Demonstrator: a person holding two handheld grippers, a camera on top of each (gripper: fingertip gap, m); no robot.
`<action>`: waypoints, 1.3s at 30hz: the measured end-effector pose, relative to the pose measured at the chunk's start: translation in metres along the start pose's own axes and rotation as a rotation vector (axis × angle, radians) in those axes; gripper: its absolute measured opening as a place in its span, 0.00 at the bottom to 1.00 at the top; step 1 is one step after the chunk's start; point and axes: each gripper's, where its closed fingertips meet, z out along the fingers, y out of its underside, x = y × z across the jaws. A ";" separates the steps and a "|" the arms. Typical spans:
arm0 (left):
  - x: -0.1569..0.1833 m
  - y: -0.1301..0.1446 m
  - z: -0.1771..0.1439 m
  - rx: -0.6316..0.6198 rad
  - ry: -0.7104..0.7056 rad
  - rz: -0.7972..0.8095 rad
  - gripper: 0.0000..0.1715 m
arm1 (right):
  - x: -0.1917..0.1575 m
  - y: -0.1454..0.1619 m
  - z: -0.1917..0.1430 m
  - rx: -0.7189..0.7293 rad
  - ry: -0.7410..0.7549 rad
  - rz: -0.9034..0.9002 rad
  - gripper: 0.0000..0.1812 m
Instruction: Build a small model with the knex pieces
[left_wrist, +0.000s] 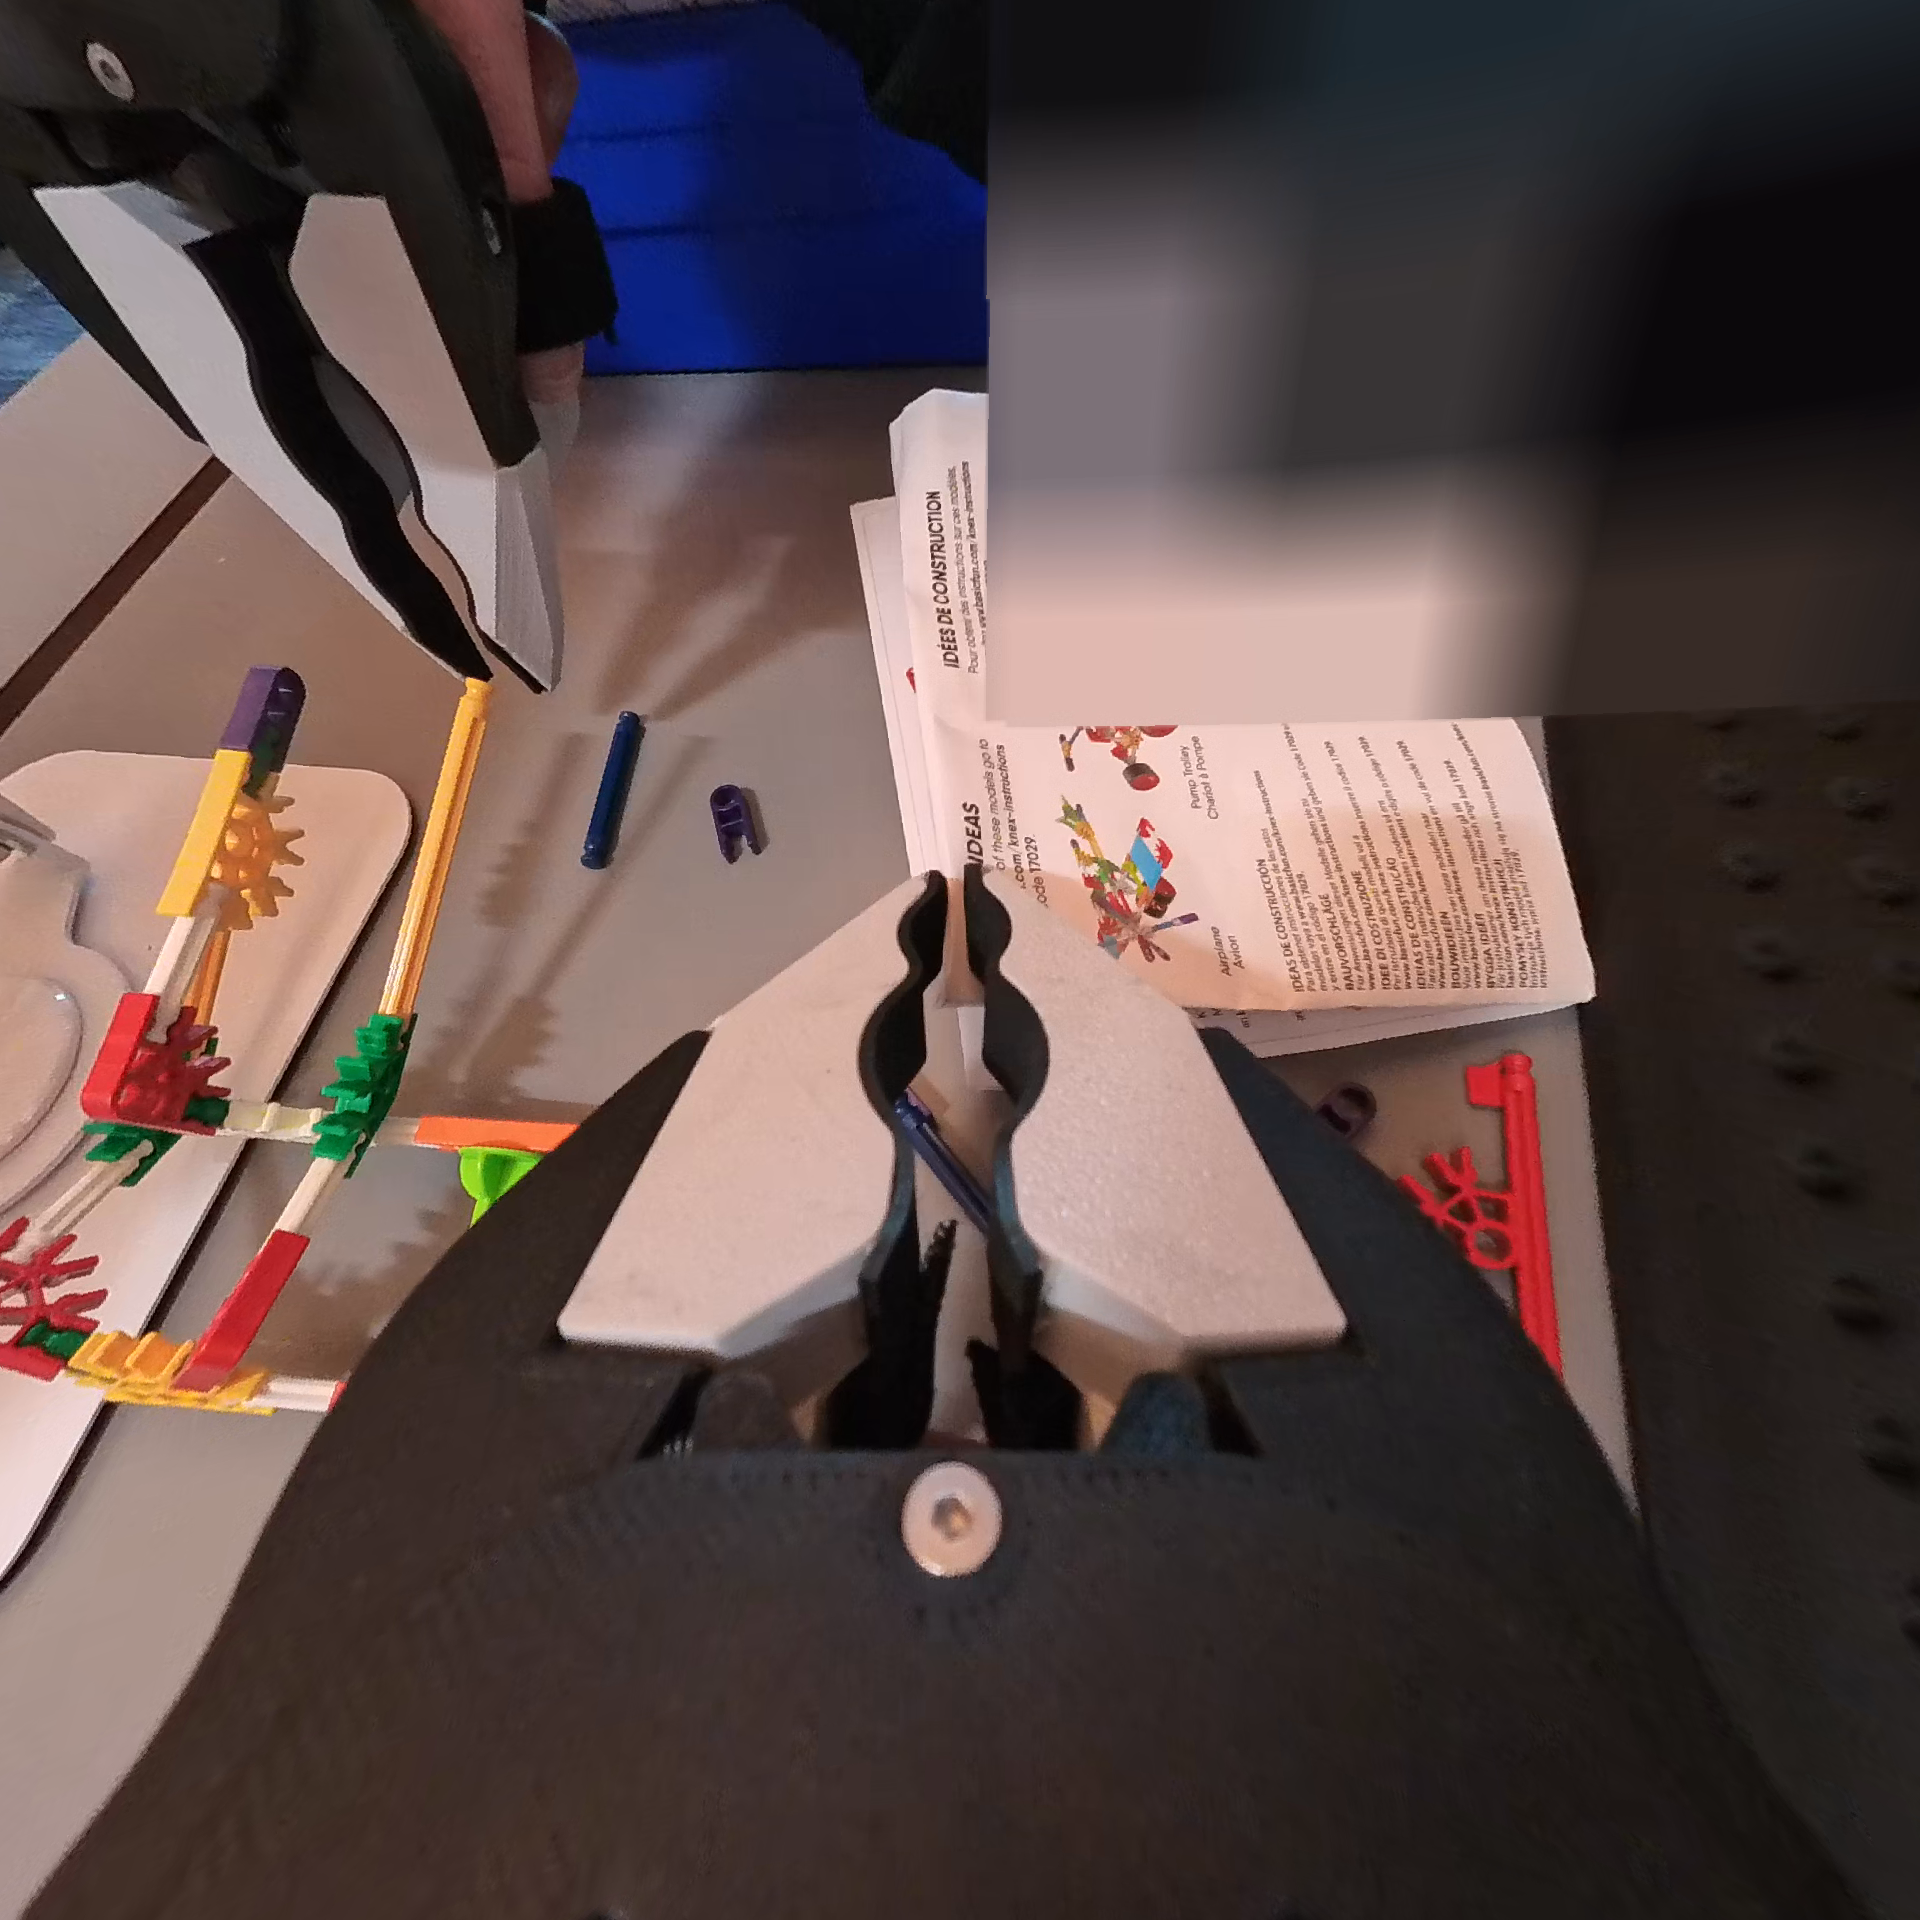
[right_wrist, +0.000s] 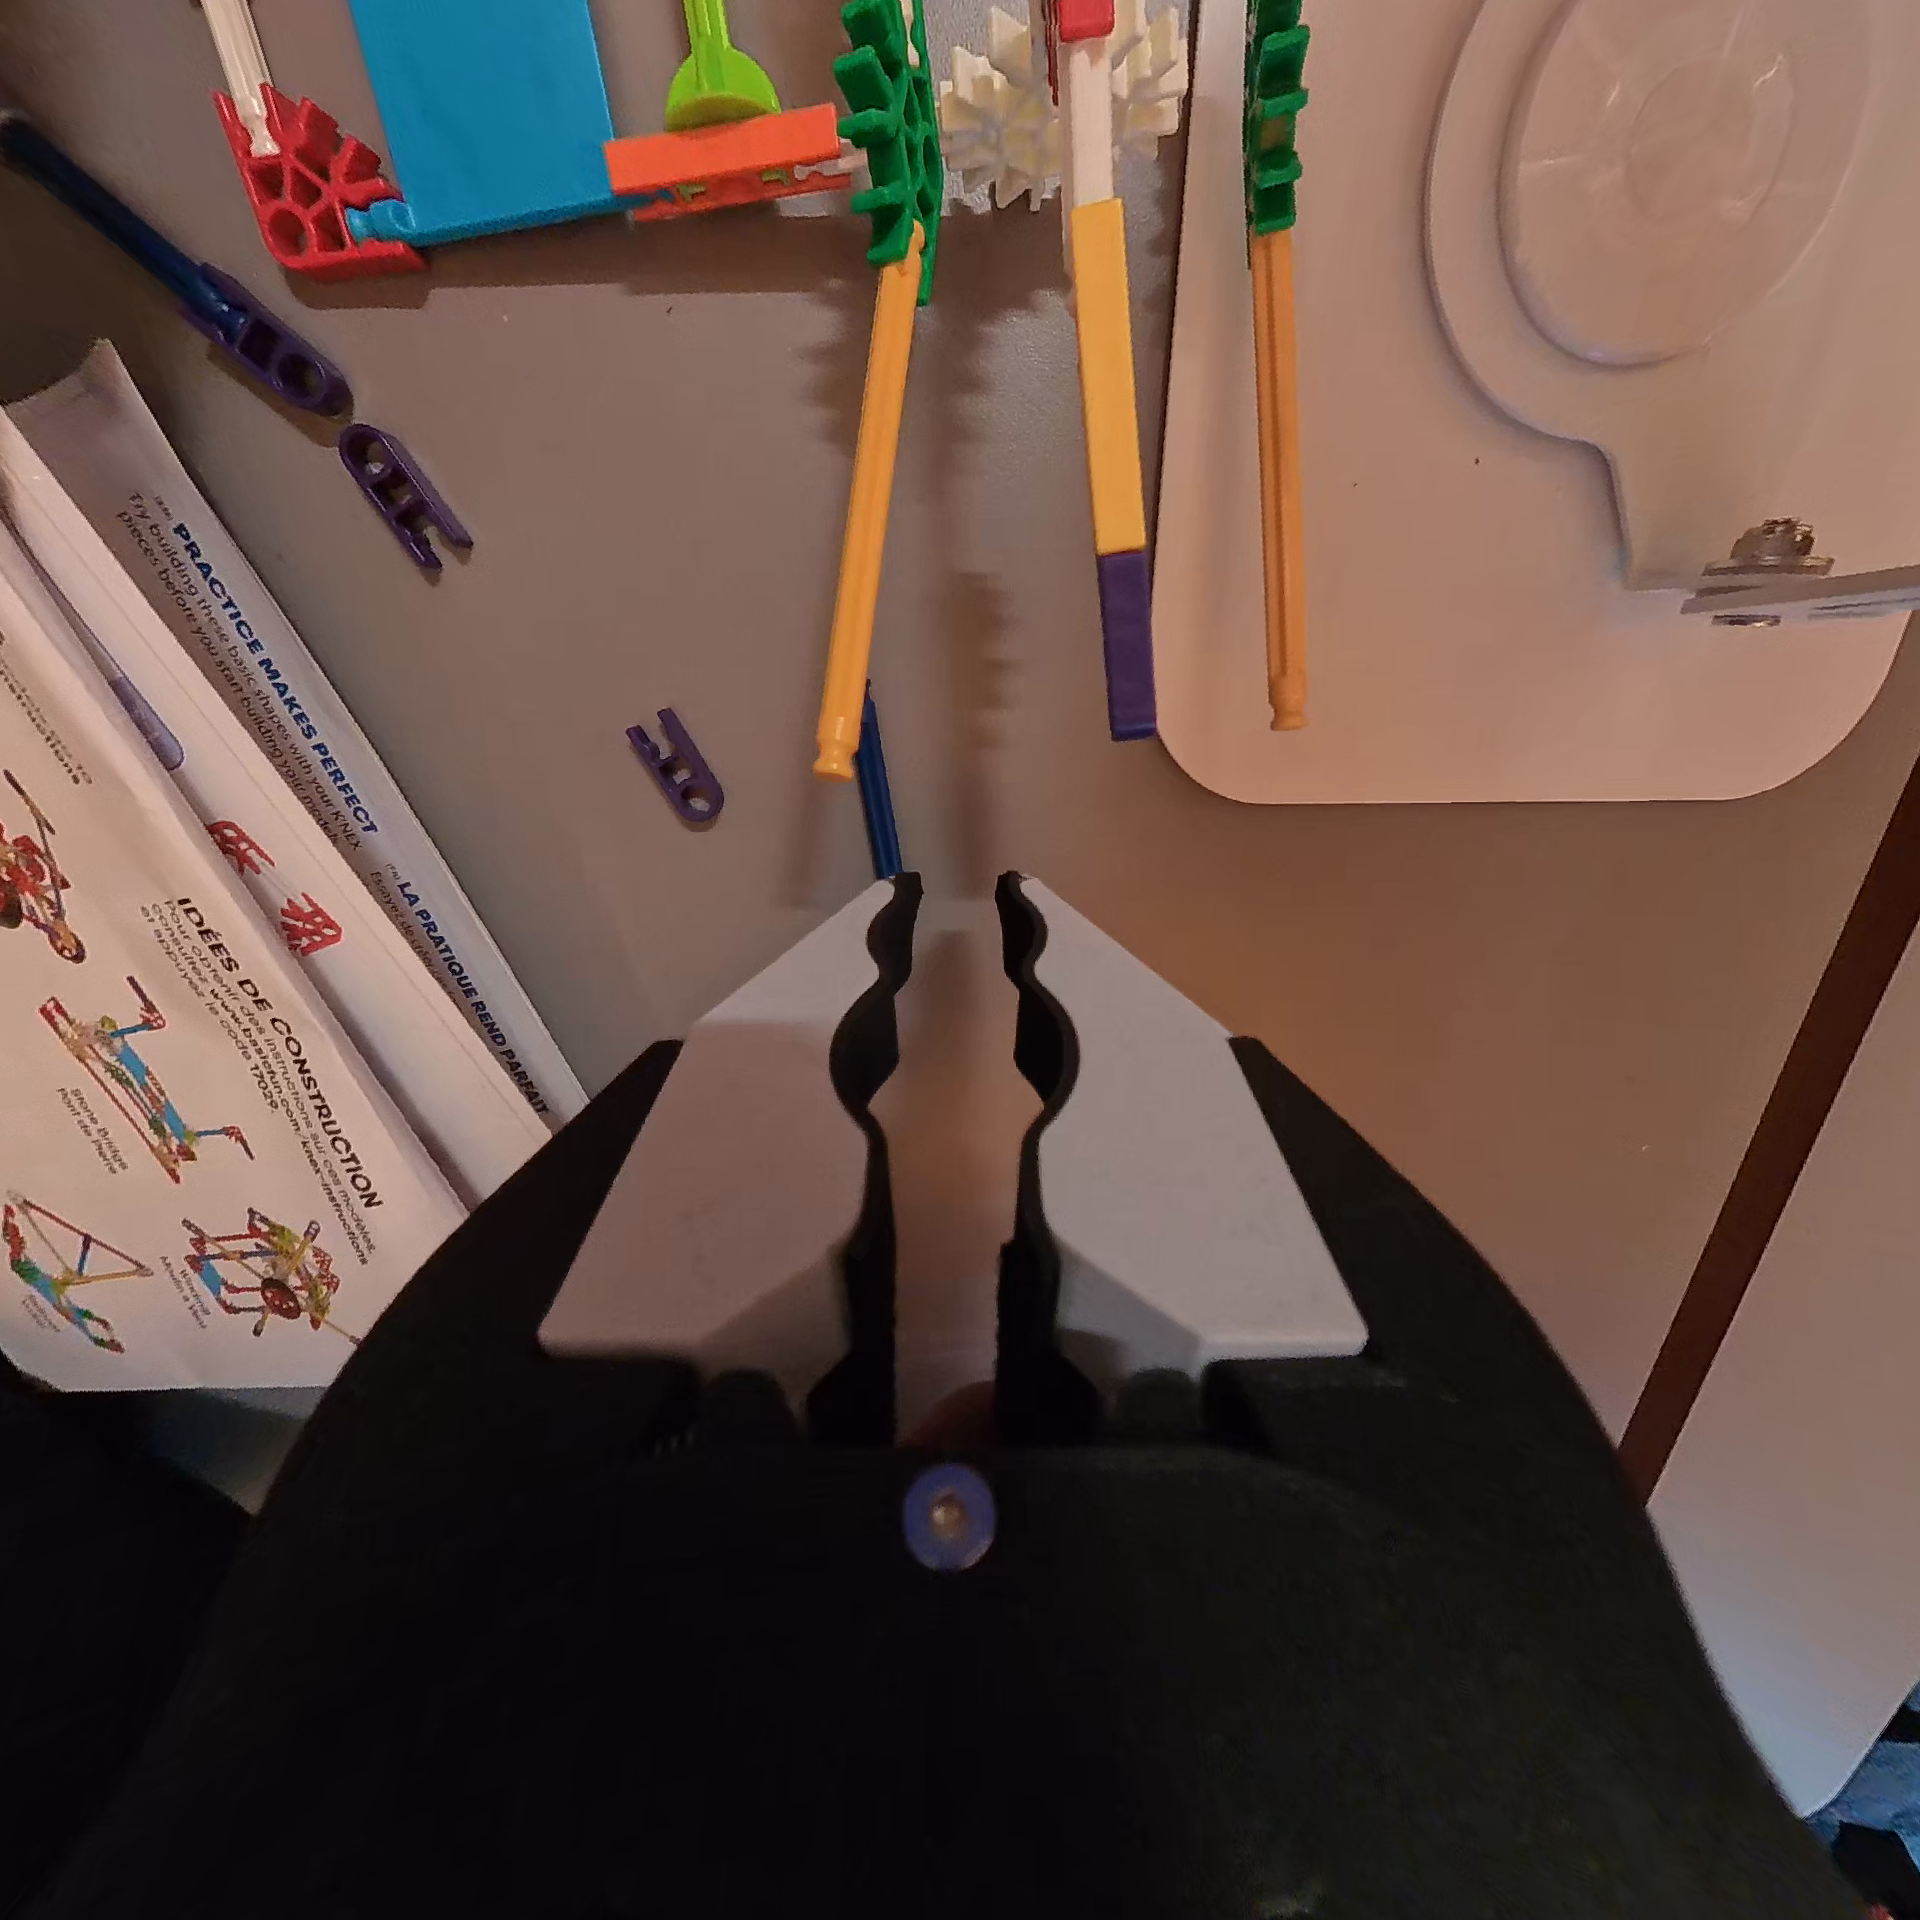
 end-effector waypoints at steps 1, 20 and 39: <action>0.000 0.000 0.000 0.000 0.000 0.001 0.01 | 0.000 0.000 0.000 0.000 0.000 0.000 0.08; 0.000 -0.001 0.000 0.005 -0.001 0.003 0.01 | 0.000 0.000 0.000 0.001 0.003 -0.001 0.08; -0.001 0.002 0.001 -0.003 -0.002 0.005 0.01 | 0.000 -0.001 0.000 -0.001 0.004 -0.003 0.08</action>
